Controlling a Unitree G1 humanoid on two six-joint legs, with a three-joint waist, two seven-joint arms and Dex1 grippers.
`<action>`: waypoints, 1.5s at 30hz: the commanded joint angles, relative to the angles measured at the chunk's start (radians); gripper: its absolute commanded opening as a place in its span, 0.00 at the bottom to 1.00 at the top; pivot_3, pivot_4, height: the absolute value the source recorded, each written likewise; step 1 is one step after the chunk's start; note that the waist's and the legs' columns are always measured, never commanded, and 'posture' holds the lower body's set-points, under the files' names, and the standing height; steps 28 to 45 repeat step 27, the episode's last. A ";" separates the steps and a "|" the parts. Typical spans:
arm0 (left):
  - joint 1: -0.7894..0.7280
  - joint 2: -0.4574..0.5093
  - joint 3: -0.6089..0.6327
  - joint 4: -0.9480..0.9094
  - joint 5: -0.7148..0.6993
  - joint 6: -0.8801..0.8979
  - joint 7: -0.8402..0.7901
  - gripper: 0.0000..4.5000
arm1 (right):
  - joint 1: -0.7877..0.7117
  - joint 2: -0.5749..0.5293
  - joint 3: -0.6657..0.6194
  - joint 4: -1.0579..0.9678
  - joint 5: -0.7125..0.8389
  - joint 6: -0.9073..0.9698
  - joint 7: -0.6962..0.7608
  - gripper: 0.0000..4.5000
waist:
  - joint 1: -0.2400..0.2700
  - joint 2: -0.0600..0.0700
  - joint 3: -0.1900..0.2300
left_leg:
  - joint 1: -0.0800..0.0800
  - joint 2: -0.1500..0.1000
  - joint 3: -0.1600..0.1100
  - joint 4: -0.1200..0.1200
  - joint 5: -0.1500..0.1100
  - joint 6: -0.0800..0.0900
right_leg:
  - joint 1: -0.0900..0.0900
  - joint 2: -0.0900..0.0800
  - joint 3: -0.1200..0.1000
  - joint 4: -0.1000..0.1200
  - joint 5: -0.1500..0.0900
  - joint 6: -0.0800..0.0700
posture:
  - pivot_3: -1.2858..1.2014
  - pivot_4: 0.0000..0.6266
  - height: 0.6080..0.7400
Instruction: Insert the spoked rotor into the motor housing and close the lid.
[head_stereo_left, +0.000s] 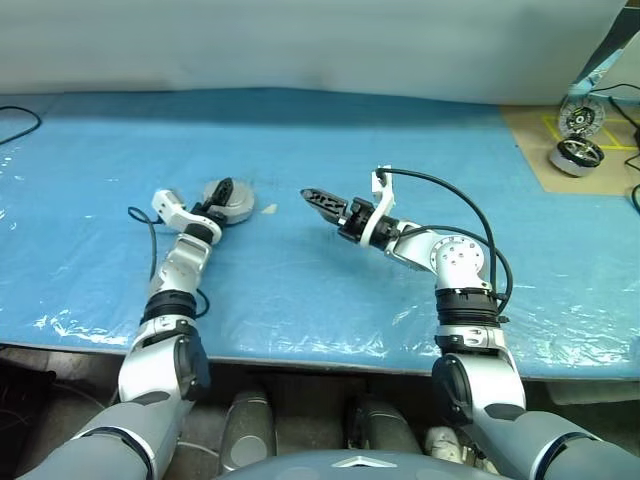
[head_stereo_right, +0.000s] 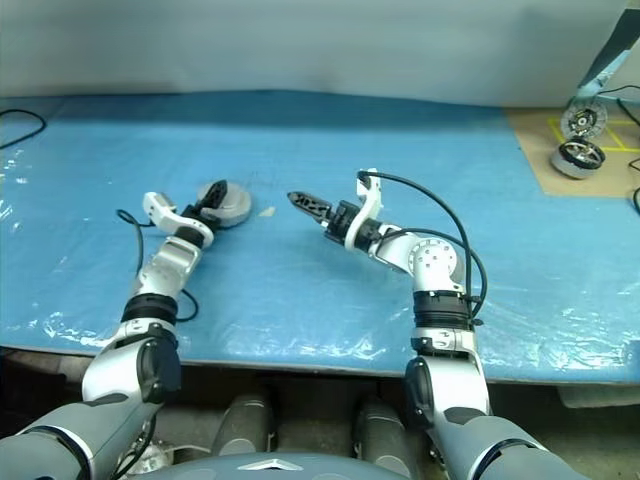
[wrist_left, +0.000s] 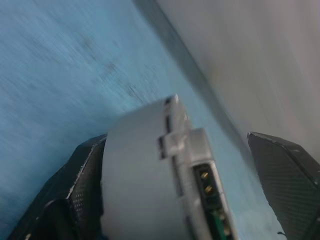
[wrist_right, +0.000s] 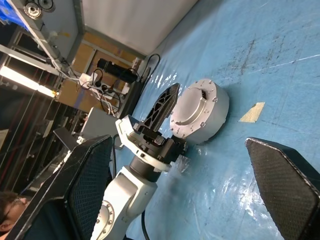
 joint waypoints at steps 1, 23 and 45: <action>-0.022 0.059 0.025 -0.005 0.025 -0.060 -0.004 0.99 | 0.000 0.003 0.002 -0.057 0.007 -0.011 0.019 1.00 | 0.003 0.000 0.000 | -0.001 0.000 0.000 0.000 0.000 0.000 | 0.000 0.000 0.000 0.000 0.000 0.000 | 0.52 0.24 1.00; 0.583 -0.079 -0.348 -1.067 0.276 0.028 0.153 0.99 | 0.427 -0.195 0.260 -0.466 -0.908 -0.599 -0.423 1.00 | -0.024 -0.001 0.001 | 0.002 0.000 0.000 -0.002 0.000 0.000 | 0.001 0.001 0.001 -0.002 0.000 0.001 | 0.52 0.24 1.00; 0.611 -0.106 -0.343 -1.053 0.307 0.016 0.205 0.99 | 0.511 -0.193 0.280 -0.488 -0.995 -0.624 -0.467 1.00 | -0.025 -0.001 0.001 | 0.004 0.000 0.000 -0.001 0.000 0.000 | 0.003 0.001 0.002 -0.003 -0.001 0.002 | 0.52 0.24 1.00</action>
